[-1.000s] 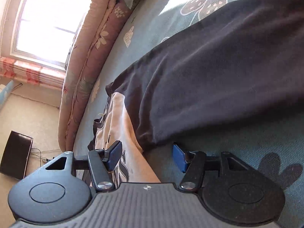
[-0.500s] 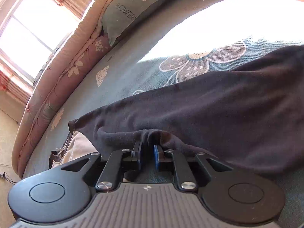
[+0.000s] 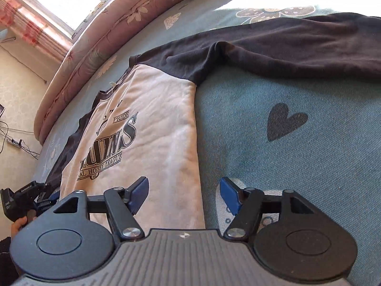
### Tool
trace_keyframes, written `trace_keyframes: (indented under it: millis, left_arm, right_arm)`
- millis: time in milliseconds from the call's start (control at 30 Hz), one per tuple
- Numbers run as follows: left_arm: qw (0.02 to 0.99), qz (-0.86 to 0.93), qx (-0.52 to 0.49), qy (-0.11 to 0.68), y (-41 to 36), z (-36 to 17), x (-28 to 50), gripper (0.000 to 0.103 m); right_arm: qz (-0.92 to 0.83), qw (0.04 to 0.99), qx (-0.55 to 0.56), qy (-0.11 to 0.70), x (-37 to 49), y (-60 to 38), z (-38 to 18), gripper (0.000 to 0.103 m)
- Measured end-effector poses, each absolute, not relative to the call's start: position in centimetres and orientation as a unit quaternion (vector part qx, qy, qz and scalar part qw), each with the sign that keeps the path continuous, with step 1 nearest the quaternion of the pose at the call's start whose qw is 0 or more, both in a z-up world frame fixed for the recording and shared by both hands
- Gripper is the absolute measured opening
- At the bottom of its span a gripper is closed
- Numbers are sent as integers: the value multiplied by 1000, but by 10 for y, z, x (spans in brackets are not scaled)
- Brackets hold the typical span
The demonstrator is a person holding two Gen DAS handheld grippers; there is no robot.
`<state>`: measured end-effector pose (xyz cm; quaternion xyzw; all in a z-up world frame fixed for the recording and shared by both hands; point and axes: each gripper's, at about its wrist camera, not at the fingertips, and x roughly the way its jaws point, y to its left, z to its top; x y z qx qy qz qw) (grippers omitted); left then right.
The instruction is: Fold clothes
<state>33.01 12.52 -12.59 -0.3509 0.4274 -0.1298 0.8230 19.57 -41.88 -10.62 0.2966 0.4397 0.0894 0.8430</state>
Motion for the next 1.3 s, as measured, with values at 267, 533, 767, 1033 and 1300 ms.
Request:
trace_keyframes:
  millis: [267,533,767,1033,1300]
  left_arm:
    - [850,-120,-275,433,111,-106,307,45]
    - [874,-205,-66,436,61,-51,214,58]
    - [838,-338,108,413,-21,-45,122,59]
    - [813,-402,176,382,-86,-55,78,61]
    - [809,-414,183,375,-121,-63,79,61]
  right_arm:
    - [99,853,193,474,161,-399,-97,10]
    - [114,878,1,466,121,-384,-60,14]
    - [273,823,-227,444,72,-298,-58,45]
    - [276,821,-238,439,44,-299,-54,60]
    - [230,824,120,504,64,-389,-80,65]
